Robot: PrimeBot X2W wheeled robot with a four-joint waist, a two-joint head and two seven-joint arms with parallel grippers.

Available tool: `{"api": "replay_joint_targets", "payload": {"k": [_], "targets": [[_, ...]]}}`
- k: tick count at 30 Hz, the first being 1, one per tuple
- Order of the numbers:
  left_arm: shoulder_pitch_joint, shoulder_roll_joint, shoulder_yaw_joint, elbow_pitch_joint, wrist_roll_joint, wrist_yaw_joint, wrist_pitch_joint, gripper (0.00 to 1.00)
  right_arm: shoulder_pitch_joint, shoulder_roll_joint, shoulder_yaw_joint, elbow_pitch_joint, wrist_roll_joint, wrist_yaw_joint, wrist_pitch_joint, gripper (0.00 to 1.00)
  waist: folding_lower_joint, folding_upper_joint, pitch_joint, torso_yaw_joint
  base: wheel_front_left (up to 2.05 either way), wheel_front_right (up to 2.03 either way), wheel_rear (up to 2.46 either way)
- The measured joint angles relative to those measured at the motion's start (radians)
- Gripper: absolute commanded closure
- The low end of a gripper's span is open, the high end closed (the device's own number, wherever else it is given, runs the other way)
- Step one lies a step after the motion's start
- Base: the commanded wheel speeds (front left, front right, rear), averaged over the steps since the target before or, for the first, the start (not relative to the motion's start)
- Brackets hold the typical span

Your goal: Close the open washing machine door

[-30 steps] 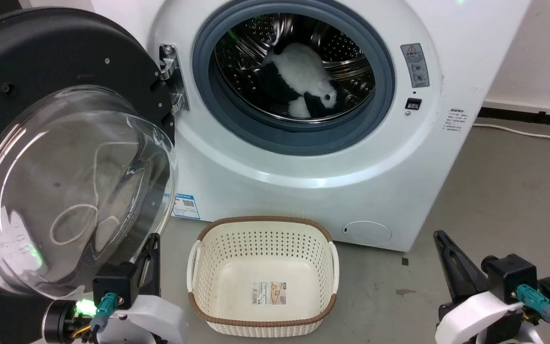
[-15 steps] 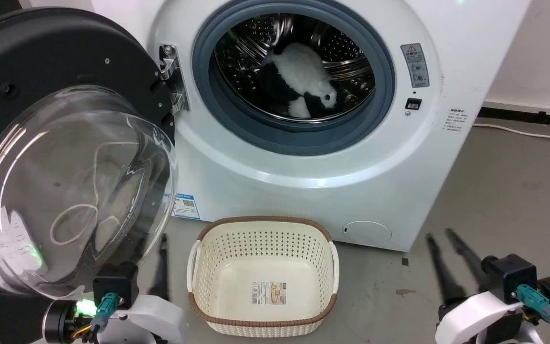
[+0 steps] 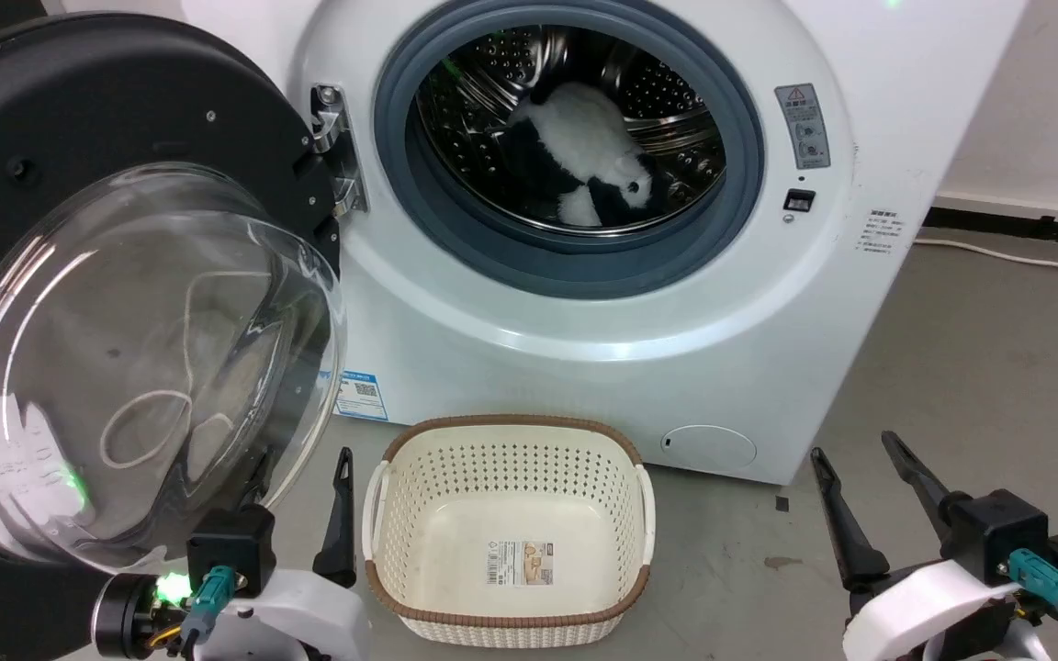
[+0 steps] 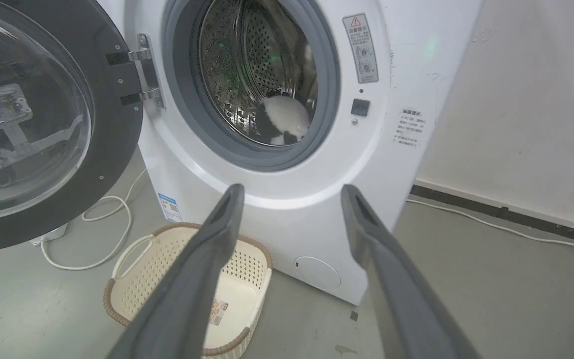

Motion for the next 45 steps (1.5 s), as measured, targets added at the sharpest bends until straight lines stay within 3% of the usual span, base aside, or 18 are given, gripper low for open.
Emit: {"api": "replay_joint_targets", "payload": {"k": [7,8,26,45], "targets": [[0.000,0.000,-0.009,0.000,-0.003,0.000,-0.021,0.00,0.009,0.000,0.000,-0.002,0.010,0.000,-0.020,0.00,0.0000,0.0000,-0.003,0.027,0.00,0.00,0.00],[0.000,0.000,-0.015,0.000,-0.010,-0.001,-0.031,0.00,0.013,0.000,0.005,-0.002,0.012,0.000,-0.029,0.00,0.0000,0.0000,-0.005,0.056,0.00,0.00,0.00],[0.012,0.000,-0.019,-0.016,-0.028,0.004,-0.069,0.00,0.027,0.000,0.046,0.012,0.031,0.000,-0.068,0.00,0.0000,-0.0001,-0.004,0.181,0.00,0.00,0.00],[0.053,0.000,-0.013,-0.068,-0.051,0.052,-0.105,0.00,-0.008,-0.010,0.136,0.063,0.063,0.000,-0.105,0.00,0.0000,0.0000,0.017,0.271,-0.03,-0.03,-0.03]]}}
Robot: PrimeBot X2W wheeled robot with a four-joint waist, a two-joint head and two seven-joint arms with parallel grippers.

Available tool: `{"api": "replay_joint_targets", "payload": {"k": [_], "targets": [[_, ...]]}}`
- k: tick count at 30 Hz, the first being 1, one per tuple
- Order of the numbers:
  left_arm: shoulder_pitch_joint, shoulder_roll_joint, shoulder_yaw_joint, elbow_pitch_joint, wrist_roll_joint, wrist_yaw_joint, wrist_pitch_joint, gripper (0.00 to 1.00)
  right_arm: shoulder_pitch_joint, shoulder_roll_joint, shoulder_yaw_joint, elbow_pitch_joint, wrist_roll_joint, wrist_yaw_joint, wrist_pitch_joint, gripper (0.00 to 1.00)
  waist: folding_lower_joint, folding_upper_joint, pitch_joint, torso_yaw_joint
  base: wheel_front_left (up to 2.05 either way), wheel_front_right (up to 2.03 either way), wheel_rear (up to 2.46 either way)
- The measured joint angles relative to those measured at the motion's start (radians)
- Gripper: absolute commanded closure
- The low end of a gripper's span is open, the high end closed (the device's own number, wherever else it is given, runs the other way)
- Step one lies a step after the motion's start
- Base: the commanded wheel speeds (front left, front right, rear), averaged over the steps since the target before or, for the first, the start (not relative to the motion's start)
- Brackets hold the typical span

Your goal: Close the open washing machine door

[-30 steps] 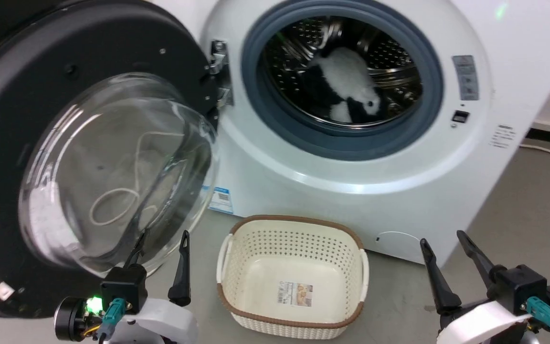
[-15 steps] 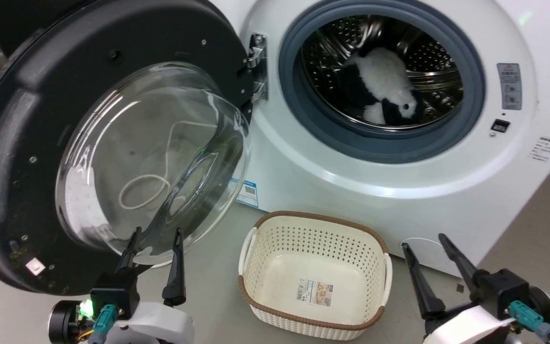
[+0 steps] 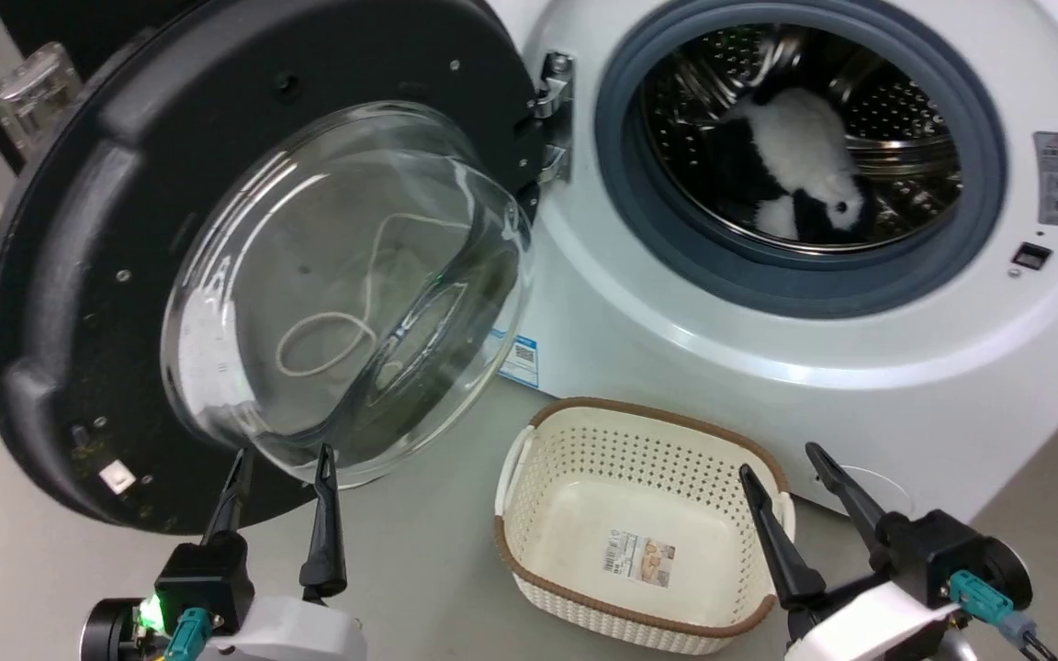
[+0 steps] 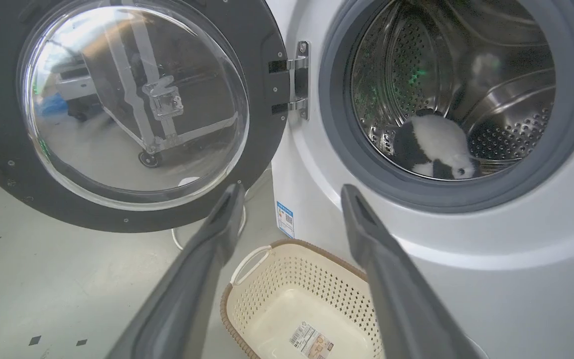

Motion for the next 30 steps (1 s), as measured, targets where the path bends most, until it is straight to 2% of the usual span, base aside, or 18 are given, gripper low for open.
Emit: {"api": "replay_joint_targets", "payload": {"k": [15,28,29,30], "targets": [[0.021,0.000,-0.013,-0.002,-0.034,0.038,-0.033,0.00,-0.008,-0.021,0.056,0.016,0.036,0.000,-0.034,0.00,0.0000,0.0000,0.005,0.063,-0.05,-0.05,-0.05],[0.039,0.000,-0.013,-0.005,-0.044,0.045,-0.061,0.00,-0.007,-0.032,0.090,0.028,0.058,0.000,-0.061,0.00,0.0000,0.0000,0.003,0.121,0.00,0.00,0.00],[0.040,0.000,-0.014,-0.004,-0.056,0.043,-0.065,0.58,-0.007,-0.032,0.093,0.028,0.062,0.000,-0.066,0.00,0.0000,0.0000,0.003,0.129,0.00,0.00,0.00],[0.041,0.000,-0.014,-0.003,-0.063,0.042,-0.068,1.00,-0.007,-0.032,0.095,0.028,0.063,0.000,-0.069,0.00,-0.0001,0.0000,0.004,0.133,0.00,0.00,0.00]]}}
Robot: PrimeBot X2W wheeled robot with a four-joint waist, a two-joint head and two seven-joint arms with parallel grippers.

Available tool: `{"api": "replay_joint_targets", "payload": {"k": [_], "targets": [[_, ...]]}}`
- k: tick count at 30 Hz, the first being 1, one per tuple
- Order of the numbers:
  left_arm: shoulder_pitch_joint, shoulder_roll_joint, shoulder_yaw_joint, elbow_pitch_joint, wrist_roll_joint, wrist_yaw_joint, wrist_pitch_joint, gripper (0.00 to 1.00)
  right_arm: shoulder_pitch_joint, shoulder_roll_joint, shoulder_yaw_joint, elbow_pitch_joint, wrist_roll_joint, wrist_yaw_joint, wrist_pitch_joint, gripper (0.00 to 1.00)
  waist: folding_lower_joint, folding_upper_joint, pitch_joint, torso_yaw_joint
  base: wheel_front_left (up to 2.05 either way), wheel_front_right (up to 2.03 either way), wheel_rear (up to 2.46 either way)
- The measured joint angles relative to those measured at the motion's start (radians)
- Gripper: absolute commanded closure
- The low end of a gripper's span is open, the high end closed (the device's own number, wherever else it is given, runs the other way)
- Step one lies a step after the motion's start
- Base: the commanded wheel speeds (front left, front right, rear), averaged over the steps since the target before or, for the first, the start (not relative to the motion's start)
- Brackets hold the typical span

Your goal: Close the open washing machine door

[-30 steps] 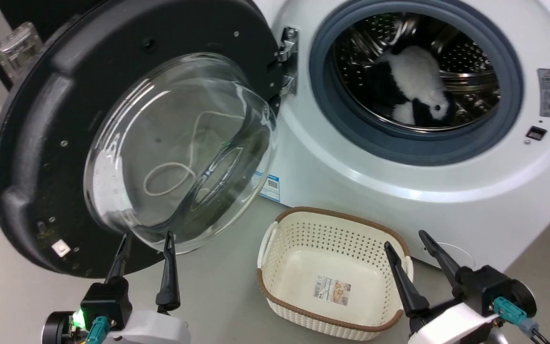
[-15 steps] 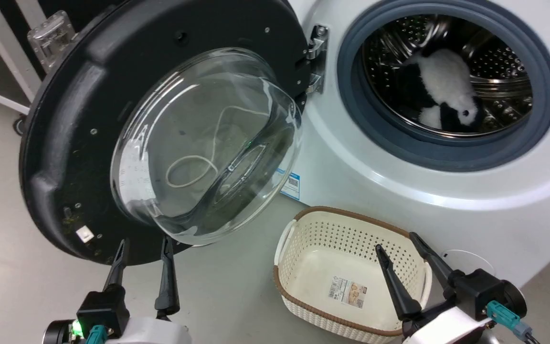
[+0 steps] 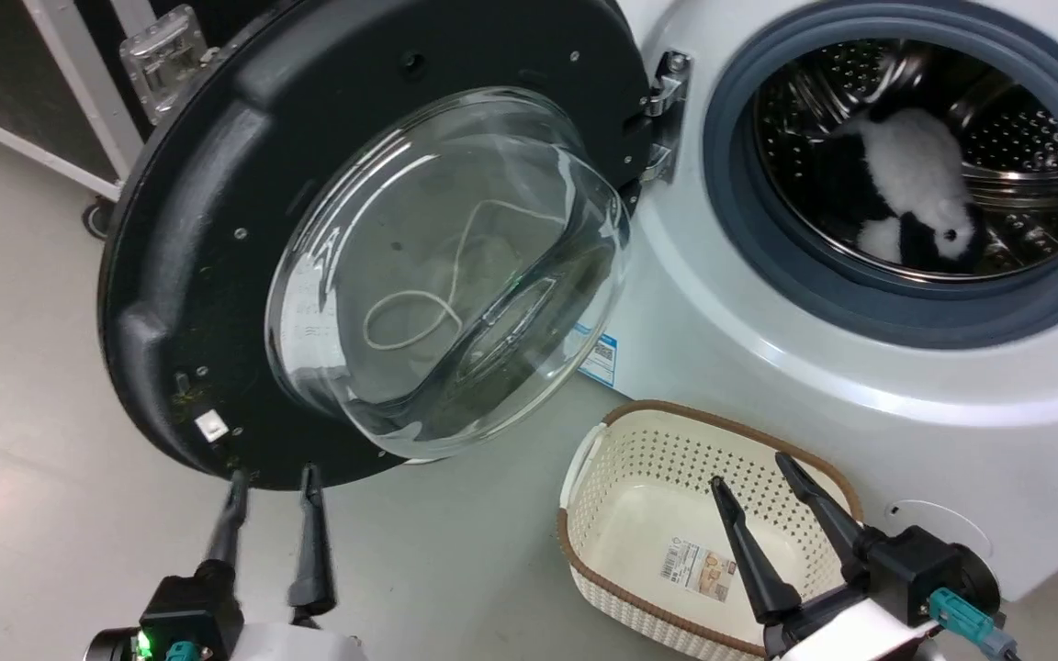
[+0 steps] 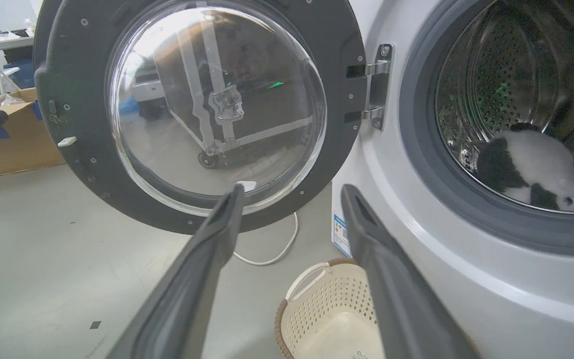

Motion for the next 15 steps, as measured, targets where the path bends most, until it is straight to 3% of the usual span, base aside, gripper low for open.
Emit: {"api": "replay_joint_targets", "payload": {"k": [7,14,15], "targets": [[0.000,-0.001,0.014,-0.024,-0.014,-0.012,-0.011,1.00,0.007,-0.001,0.007,0.001,0.008,0.000,-0.010,0.00,0.0001,0.0000,0.002,0.026,0.00,0.00,0.00],[-0.036,-0.001,0.172,-0.187,-0.086,-0.053,-0.028,1.00,0.042,0.000,-0.018,-0.006,0.008,0.000,-0.024,0.00,-0.0001,0.0000,0.002,0.054,0.00,0.00,0.00],[-0.081,0.002,0.230,-0.209,-0.140,-0.084,-0.032,1.00,0.051,0.000,-0.026,-0.010,0.008,0.000,-0.031,0.00,0.0000,0.0000,0.009,0.061,0.00,0.00,0.00]]}}
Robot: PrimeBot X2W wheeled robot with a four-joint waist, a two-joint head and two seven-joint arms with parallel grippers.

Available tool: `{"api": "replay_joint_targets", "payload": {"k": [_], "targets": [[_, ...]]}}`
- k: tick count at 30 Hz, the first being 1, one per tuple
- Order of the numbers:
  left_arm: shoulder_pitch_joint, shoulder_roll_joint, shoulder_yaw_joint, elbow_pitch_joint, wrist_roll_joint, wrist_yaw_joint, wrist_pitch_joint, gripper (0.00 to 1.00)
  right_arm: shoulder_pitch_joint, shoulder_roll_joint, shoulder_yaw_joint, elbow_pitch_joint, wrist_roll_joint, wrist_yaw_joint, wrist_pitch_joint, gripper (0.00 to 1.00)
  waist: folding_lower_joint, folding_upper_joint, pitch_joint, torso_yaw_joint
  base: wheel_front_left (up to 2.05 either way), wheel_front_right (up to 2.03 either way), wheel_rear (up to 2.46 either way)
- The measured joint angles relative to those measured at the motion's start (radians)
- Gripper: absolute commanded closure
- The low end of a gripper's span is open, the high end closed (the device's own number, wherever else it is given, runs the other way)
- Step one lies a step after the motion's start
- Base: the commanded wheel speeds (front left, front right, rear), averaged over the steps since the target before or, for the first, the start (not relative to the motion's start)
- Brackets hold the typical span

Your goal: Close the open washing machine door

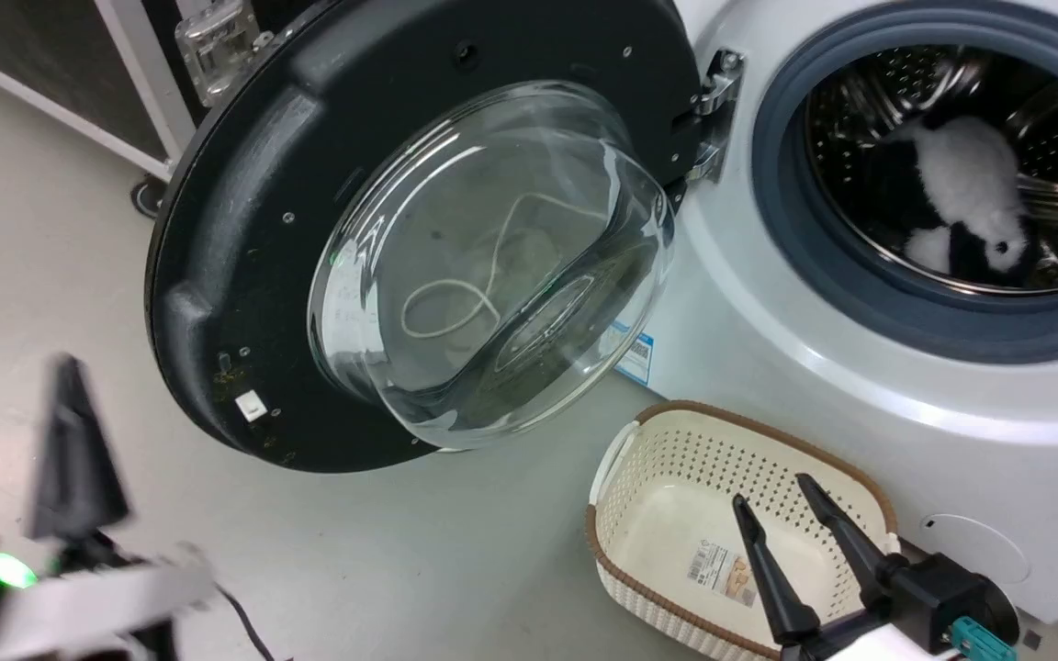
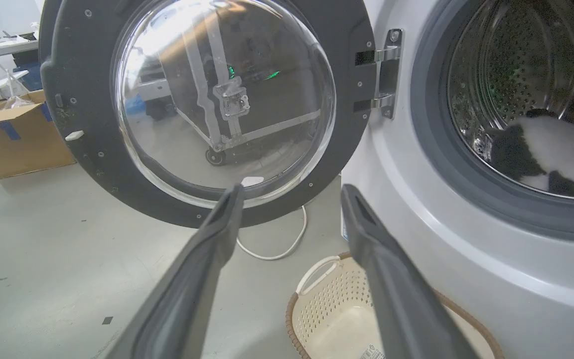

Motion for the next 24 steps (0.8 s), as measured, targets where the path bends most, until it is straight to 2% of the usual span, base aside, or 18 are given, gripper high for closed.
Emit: {"api": "replay_joint_targets", "payload": {"k": [4,5,6,7,8,9,11,12,13,14,15,17,18,20,21,22,23,24], "targets": [[-0.112,0.041,0.090,0.049,-0.174,-0.039,0.046,1.00,0.016,-0.001,-0.006,-0.006,0.000,0.000,-0.006,0.00,-0.0001,0.0000,0.016,0.013,0.00,0.00,0.00],[-0.151,0.052,0.119,0.076,-0.243,-0.039,0.089,1.00,0.016,-0.001,-0.003,-0.007,0.000,0.000,-0.009,0.00,0.0000,0.0000,0.022,0.013,0.00,0.00,0.00],[-0.151,0.052,0.119,0.076,-0.243,-0.039,0.089,1.00,0.016,-0.001,-0.003,-0.007,0.000,0.000,-0.009,0.00,0.0000,0.0000,0.022,0.013,0.00,0.00,0.00],[-0.237,0.079,0.177,0.137,-0.377,-0.027,0.184,1.00,0.015,-0.004,0.004,-0.009,0.000,0.000,-0.013,0.00,0.0000,0.0000,0.038,0.009,0.00,0.00,0.00],[-0.237,0.079,0.177,0.137,-0.377,-0.027,0.184,1.00,0.015,-0.004,0.004,-0.009,0.000,0.000,-0.013,0.00,0.0000,0.0000,0.038,0.009,0.00,0.00,0.00],[-0.318,0.128,0.222,0.209,-0.466,-0.013,0.263,1.00,0.015,-0.010,0.009,-0.008,0.000,0.000,-0.018,0.00,0.0002,0.0000,0.053,0.002,0.00,0.00,0.00],[-0.360,0.143,0.241,0.249,-0.512,0.000,0.300,1.00,0.014,-0.014,0.010,-0.008,0.000,0.000,-0.020,0.00,0.0001,0.0000,0.060,-0.001,0.00,0.00,0.00],[-0.428,0.172,0.268,0.337,-0.586,0.026,0.367,1.00,0.012,-0.023,0.015,-0.008,0.006,0.000,-0.022,0.00,0.0001,0.0000,0.076,-0.005,0.00,0.00,0.00],[-0.428,0.172,0.268,0.337,-0.586,0.026,0.367,1.00,0.012,-0.023,0.015,-0.008,0.006,0.000,-0.022,0.00,0.0001,0.0000,0.076,-0.005,0.00,0.00,0.00],[-0.501,0.177,0.311,0.431,-0.679,0.061,0.425,1.00,0.009,-0.033,0.026,-0.006,0.011,0.000,-0.024,0.00,0.0002,0.0000,0.092,-0.009,0.00,0.00,0.00],[-0.501,0.177,0.311,0.431,-0.679,0.061,0.425,1.00,0.009,-0.033,0.026,-0.006,0.011,0.000,-0.024,0.00,0.0002,0.0000,0.092,-0.009,0.00,0.00,0.00],[-0.568,0.180,0.347,0.505,-0.757,0.095,0.475,1.00,0.004,-0.040,0.036,-0.003,0.018,0.000,-0.031,0.00,0.0002,0.0000,0.102,-0.017,0.00,0.00,0.00],[-0.627,0.176,0.386,0.572,-0.848,0.151,0.545,1.00,-0.002,-0.046,0.042,-0.002,0.023,0.000,-0.031,0.00,0.0001,0.0000,0.111,-0.028,0.00,0.00,0.00],[-0.645,0.178,0.391,0.600,-0.878,0.173,0.587,1.00,-0.006,-0.050,0.045,-0.002,0.025,0.000,-0.031,0.00,0.0002,0.0000,0.115,-0.033,0.00,0.00,0.00],[-0.665,0.180,0.396,0.644,-0.917,0.208,0.648,1.00,-0.012,-0.055,0.051,-0.001,0.026,0.000,-0.031,0.00,0.0002,0.0000,0.124,-0.044,0.00,0.00,0.00],[-0.665,0.180,0.396,0.644,-0.917,0.208,0.648,1.00,-0.012,-0.055,0.051,-0.001,0.026,0.000,-0.031,0.00,0.0002,0.0000,0.124,-0.044,0.00,0.00,0.00],[-0.667,0.194,0.372,0.693,-0.938,0.235,0.759,1.00,-0.017,-0.066,0.063,0.005,0.035,0.000,-0.031,0.00,0.0002,0.0000,0.139,-0.065,0.00,0.00,0.00],[-0.667,0.194,0.372,0.693,-0.938,0.235,0.759,1.00,-0.017,-0.066,0.063,0.005,0.035,0.000,-0.031,0.00,0.0002,0.0000,0.139,-0.065,0.00,0.00,0.00]]}}
